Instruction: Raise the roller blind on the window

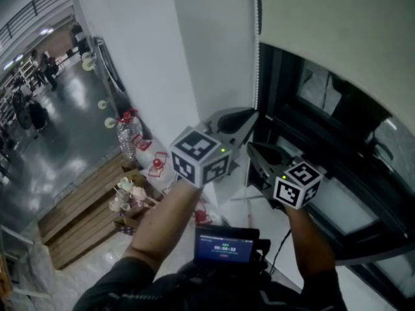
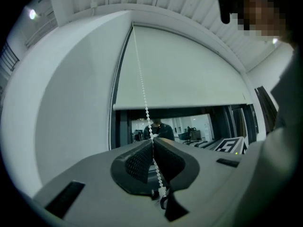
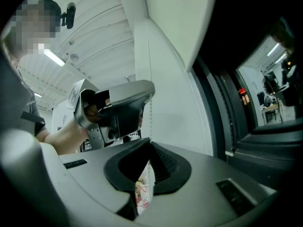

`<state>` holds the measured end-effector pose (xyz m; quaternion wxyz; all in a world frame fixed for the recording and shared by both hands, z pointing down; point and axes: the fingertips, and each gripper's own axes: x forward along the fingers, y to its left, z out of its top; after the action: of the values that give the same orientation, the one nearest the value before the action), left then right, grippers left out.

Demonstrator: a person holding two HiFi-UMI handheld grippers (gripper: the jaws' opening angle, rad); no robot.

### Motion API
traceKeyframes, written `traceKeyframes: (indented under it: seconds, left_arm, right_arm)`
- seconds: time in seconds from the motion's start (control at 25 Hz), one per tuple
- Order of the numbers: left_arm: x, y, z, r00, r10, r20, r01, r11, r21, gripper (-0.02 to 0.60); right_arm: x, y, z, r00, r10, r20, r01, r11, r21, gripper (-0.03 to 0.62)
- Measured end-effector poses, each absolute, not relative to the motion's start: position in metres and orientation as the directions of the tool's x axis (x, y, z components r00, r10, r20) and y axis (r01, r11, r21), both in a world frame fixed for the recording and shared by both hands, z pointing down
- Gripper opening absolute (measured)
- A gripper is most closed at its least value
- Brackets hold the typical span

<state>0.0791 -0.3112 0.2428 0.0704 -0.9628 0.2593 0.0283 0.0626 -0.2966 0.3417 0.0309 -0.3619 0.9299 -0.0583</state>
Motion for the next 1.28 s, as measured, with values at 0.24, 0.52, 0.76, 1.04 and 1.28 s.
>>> traceKeyframes:
  seconds: [0.24,0.52,0.76,1.04,1.28]
  left_arm:
    - [0.079,-0.312,0.304,0.866,-0.5,-0.003,-0.5,-0.865,-0.044,0.008]
    - [0.076,-0.309,0.314,0.863,-0.504,-0.009,-0.504,-0.863,-0.039,0.008]
    - [0.073,-0.308,0.321,0.864,-0.503,-0.003,-0.503,-0.864,-0.028,0.008]
    - [0.075,-0.299,0.315,0.881,-0.473,-0.026,-0.473,-0.881,-0.012,0.008]
    - [0.078,-0.295,0.316,0.887,-0.462,-0.022,-0.462,-0.886,-0.021,0.008]
  right_arm:
    - [0.066,-0.297,0.397,-0.729,-0.681,0.073,-0.679,0.705,-0.206,0.002]
    - [0.063,-0.296,0.41,-0.729,-0.678,0.098,-0.681,0.703,-0.207,0.002]
    - [0.088,-0.289,0.378,-0.672,-0.728,0.14,-0.73,0.682,0.042,0.065]
    - [0.096,-0.293,0.229,-0.708,-0.688,-0.158,-0.702,0.711,0.048,0.075]
    - [0.072,-0.303,0.164,-0.711,-0.652,-0.265,-0.69,0.719,0.083,0.075]
